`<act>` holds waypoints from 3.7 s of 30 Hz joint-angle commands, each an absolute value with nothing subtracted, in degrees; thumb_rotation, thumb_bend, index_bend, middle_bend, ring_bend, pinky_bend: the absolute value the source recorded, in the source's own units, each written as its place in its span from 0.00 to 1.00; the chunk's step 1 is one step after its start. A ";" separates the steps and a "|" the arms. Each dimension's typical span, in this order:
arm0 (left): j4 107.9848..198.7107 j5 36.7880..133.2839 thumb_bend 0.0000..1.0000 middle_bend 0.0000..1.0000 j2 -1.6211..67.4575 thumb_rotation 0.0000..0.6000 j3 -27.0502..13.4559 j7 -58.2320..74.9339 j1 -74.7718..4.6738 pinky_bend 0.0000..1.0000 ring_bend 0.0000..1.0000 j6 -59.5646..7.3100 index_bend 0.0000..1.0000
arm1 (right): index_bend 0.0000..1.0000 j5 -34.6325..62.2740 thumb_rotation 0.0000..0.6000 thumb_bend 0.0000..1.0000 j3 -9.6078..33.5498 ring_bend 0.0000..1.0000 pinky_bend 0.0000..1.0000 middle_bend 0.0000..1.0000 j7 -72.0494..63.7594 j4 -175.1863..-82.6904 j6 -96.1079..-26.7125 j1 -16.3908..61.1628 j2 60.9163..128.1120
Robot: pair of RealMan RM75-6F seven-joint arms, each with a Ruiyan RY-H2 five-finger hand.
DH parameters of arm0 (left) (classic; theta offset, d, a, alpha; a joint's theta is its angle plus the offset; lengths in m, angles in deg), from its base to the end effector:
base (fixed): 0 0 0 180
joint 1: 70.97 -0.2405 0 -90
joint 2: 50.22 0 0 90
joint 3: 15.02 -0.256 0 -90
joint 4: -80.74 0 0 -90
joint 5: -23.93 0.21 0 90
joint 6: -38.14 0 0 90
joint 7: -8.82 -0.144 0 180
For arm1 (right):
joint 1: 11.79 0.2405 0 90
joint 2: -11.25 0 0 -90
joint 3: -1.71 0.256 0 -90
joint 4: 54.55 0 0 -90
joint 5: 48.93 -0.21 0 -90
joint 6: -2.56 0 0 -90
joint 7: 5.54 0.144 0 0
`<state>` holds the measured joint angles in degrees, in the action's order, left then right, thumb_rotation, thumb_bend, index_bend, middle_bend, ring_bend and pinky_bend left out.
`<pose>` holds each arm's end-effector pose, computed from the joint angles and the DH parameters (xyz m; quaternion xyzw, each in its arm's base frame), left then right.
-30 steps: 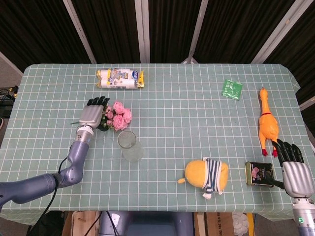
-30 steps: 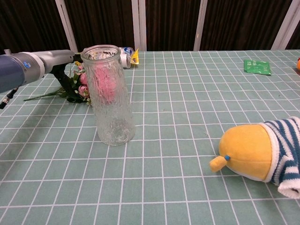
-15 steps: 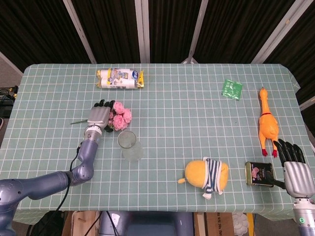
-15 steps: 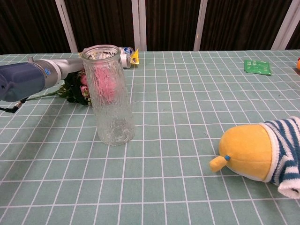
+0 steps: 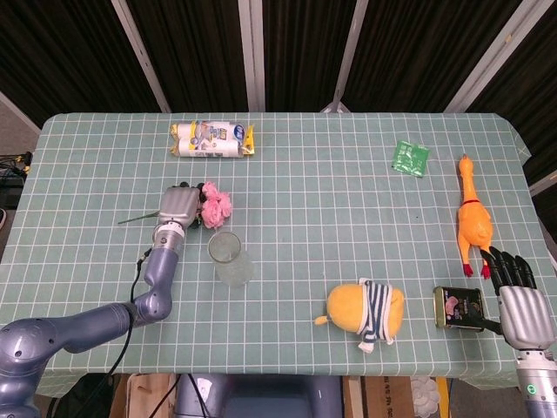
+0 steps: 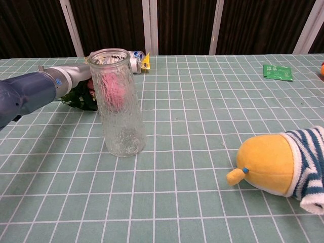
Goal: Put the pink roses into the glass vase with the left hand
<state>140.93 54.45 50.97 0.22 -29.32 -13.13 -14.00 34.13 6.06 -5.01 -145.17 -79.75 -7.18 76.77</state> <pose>-0.1422 0.4346 -0.0385 -0.6818 -0.4029 -0.2614 0.5518 -0.3229 -0.1852 0.1543 0.5795 -0.4087 0.3756 0.5968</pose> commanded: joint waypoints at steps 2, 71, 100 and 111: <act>138.76 57.17 0.49 0.41 52.46 1.00 -0.18 -28.12 -13.52 0.36 0.22 -15.06 0.26 | 0.10 34.04 1.00 0.27 6.11 0.04 0.00 0.07 -4.73 -145.22 -79.80 -7.22 76.70; 198.65 93.04 0.49 0.39 17.53 1.00 16.42 58.08 -33.77 0.36 0.22 -28.24 0.29 | 0.10 35.54 1.00 0.27 6.28 0.04 0.00 0.07 -3.01 -146.14 -82.47 -8.07 76.47; 193.35 94.72 0.49 0.38 23.43 1.00 10.50 56.66 -31.90 0.36 0.22 -24.28 0.29 | 0.10 35.18 1.00 0.27 6.72 0.04 0.00 0.07 -1.48 -145.86 -82.88 -8.31 76.00; 188.44 100.13 0.49 0.38 24.77 1.00 5.69 59.20 -32.78 0.35 0.22 -22.64 0.28 | 0.10 35.29 1.00 0.27 6.82 0.04 0.00 0.07 -0.93 -146.01 -83.27 -8.48 75.77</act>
